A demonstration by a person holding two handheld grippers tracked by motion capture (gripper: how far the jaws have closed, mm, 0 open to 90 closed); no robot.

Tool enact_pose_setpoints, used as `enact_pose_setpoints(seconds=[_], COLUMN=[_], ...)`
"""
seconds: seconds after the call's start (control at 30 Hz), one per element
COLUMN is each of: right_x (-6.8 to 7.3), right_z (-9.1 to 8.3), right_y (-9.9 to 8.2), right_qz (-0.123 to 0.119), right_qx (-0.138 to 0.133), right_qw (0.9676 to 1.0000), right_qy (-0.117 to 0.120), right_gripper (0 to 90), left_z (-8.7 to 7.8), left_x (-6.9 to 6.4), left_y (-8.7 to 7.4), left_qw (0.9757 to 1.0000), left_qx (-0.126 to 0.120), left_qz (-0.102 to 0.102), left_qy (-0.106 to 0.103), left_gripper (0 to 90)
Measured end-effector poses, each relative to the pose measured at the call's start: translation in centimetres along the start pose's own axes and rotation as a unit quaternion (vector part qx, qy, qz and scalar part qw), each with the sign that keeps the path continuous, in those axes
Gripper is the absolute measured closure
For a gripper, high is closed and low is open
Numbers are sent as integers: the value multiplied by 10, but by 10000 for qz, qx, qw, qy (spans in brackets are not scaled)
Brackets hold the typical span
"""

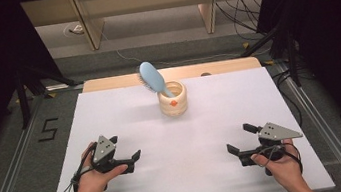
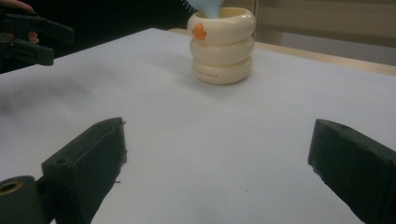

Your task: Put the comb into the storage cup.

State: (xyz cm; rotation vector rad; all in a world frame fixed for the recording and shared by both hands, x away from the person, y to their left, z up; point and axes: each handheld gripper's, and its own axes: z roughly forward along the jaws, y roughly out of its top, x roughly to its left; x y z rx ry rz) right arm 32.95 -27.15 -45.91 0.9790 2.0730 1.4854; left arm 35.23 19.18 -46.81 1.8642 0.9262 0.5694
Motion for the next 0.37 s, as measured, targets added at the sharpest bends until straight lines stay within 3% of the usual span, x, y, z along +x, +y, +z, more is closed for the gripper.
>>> enact_pose_setpoints(seconds=[0.37], right_x=[0], right_z=[1], right_y=[-1], right_qz=[-12], right_qx=[-3], right_qw=[10000], right_qy=[8], right_gripper=[53], left_z=[2], left_x=[0], left_y=[-1], left_qw=[10000], left_qx=[42], left_qz=[28], left_qy=[23], left_gripper=[48])
